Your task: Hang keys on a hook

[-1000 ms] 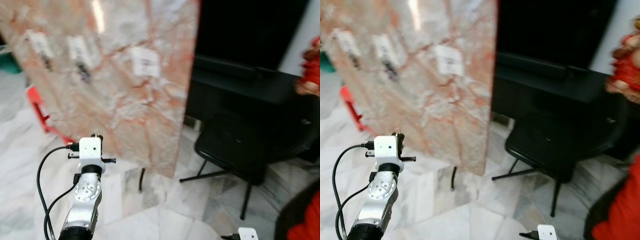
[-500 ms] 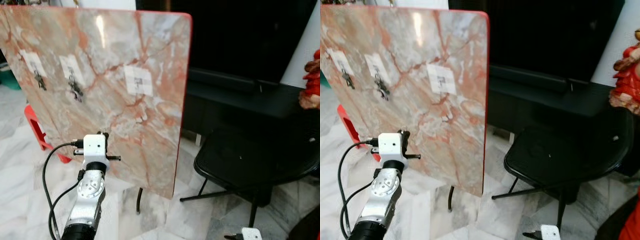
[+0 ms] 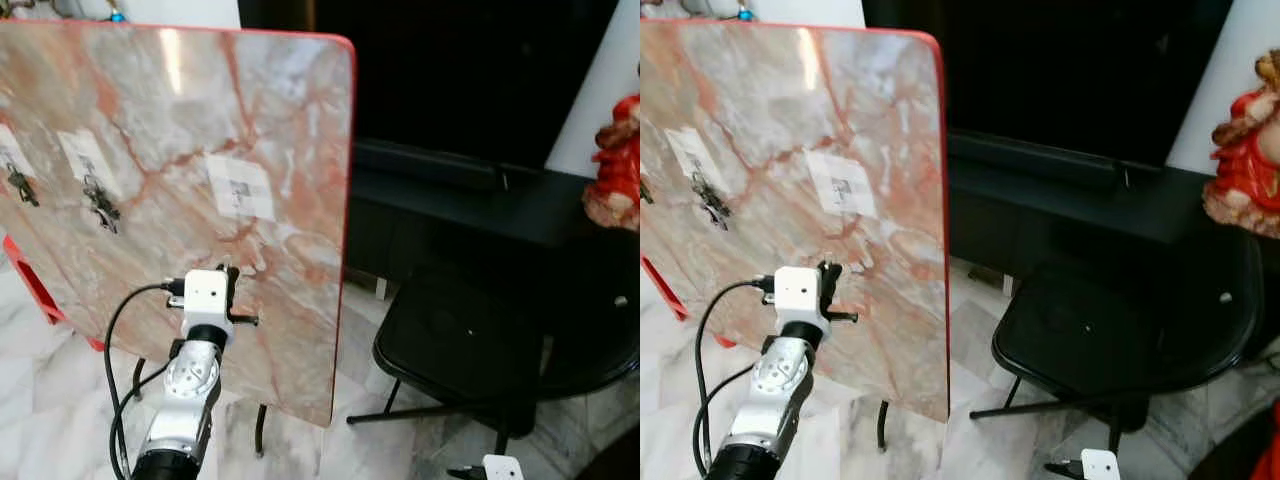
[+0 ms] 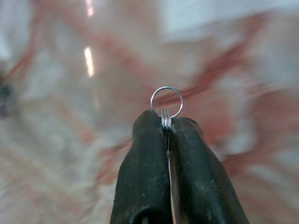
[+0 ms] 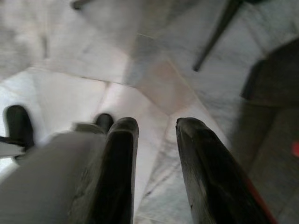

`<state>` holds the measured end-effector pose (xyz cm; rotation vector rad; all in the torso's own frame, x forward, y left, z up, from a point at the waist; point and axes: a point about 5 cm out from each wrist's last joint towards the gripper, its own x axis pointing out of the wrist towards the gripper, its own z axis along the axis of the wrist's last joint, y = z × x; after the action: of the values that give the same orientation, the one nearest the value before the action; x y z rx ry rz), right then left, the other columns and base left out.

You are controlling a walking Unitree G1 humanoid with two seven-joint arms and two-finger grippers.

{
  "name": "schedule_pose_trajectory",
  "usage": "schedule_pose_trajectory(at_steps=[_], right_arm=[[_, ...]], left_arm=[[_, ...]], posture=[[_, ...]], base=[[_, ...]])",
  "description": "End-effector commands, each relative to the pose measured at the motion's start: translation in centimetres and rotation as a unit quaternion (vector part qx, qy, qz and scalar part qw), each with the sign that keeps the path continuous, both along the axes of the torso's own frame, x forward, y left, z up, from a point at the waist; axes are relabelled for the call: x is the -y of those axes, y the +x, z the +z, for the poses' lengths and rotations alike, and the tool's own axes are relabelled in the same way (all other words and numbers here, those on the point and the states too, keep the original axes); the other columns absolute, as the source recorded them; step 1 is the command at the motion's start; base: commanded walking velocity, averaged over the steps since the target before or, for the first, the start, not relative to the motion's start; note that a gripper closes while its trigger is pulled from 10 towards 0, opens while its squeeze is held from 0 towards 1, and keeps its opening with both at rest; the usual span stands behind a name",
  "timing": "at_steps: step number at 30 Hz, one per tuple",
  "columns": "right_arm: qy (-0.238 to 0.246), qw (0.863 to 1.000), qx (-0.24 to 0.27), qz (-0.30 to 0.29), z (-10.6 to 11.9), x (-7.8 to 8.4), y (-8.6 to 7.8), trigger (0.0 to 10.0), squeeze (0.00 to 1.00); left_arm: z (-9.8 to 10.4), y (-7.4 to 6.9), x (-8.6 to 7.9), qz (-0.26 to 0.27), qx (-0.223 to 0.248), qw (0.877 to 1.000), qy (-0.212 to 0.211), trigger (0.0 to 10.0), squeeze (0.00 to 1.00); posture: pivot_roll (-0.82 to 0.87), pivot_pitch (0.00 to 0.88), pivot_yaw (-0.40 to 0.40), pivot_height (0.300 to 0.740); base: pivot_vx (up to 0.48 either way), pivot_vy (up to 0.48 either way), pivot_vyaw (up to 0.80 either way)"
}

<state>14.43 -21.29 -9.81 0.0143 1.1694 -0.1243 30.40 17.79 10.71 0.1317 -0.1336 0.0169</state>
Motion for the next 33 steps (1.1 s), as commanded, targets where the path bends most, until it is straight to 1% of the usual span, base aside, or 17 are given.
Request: schedule_pose_trajectory(at_steps=[1,3,5,6,8,11,15,17,20,21,23,28,33], right_arm=[[0.003,1.0,0.009,-0.003,0.1,-0.1,0.4,10.0,0.0],[0.0,1.0,0.005,0.002,0.1,0.0,0.4,10.0,0.0],[-0.005,1.0,0.0,0.013,0.1,0.0,0.4,10.0,0.0],[-0.005,1.0,0.0,0.013,0.1,0.0,0.4,10.0,0.0],[-0.003,1.0,0.003,0.009,0.2,0.0,0.5,10.0,0.0],[-0.003,1.0,0.003,0.008,0.2,0.0,0.5,10.0,0.0],[-0.003,1.0,0.004,0.008,0.2,0.0,0.5,10.0,0.0],[-0.003,1.0,0.004,0.008,0.2,0.0,0.5,10.0,0.0],[-0.004,1.0,0.004,0.009,0.2,0.0,0.5,10.0,0.0],[-0.004,1.0,0.004,0.009,0.2,0.0,0.5,10.0,0.0],[-0.004,1.0,0.003,0.011,0.2,0.0,0.5,10.0,0.0],[-0.005,1.0,0.003,0.014,0.2,0.0,0.6,10.0,0.0],[-0.005,1.0,0.004,0.017,0.2,0.0,0.7,10.0,0.0]], left_arm=[[0.6,0.0,0.1,-0.006,0.013,1.0,-0.001,10.0,0.0],[0.8,-0.1,0.3,-0.017,0.016,1.0,-0.002,10.0,0.0],[0.7,-0.2,0.7,-0.038,0.015,0.999,-0.007,10.0,0.0],[0.7,-0.2,0.7,-0.038,0.015,0.999,-0.007,10.0,0.0],[1.1,-0.5,1.3,-0.064,0.028,0.997,-0.01,10.0,0.0],[1.4,-0.7,1.5,-0.074,0.036,0.997,-0.009,10.0,0.0],[2.1,-0.8,1.7,-0.084,0.048,0.995,0.012,10.0,0.0],[2.3,-0.9,1.7,-0.087,0.05,0.995,0.014,10.0,0.0],[3.4,-1.3,2.0,-0.097,0.071,0.993,0.018,10.0,0.0],[3.4,-1.3,2.0,-0.097,0.071,0.993,0.018,10.0,0.0],[4.0,-1.6,2.0,-0.102,0.082,0.991,0.018,10.0,0.0],[4.6,-1.9,1.9,-0.102,0.086,0.991,0.021,10.0,0.0],[5.1,-1.4,1.4,-0.078,0.083,0.993,0.005,10.0,0.0]], posture=[[0.0,0.0,-0.018,0.723],[0.01,0.0,-0.018,0.723],[0.01,0.0,-0.02,0.723],[0.01,0.0,-0.02,0.723],[0.01,0.0,-0.019,0.723],[0.01,0.0,-0.019,0.723],[0.01,0.0,-0.019,0.723],[0.01,0.0,-0.017,0.723],[0.01,0.0,-0.018,0.723],[0.01,0.0,-0.018,0.723],[0.01,0.0,-0.019,0.723],[0.01,0.0,-0.02,0.723],[0.02,0.0,-0.022,0.723]], base=[[0.319,0.0,0.0],[0.296,0.0,0.0],[0.135,0.0,0.0],[0.0,0.0,0.0],[0.0,0.0,0.0],[0.0,0.0,0.0],[0.0,0.0,0.0],[0.0,0.0,0.0],[0.0,0.0,0.0],[0.0,0.0,0.0],[0.0,0.0,0.0],[0.0,0.0,0.0],[0.0,0.0,0.0]])
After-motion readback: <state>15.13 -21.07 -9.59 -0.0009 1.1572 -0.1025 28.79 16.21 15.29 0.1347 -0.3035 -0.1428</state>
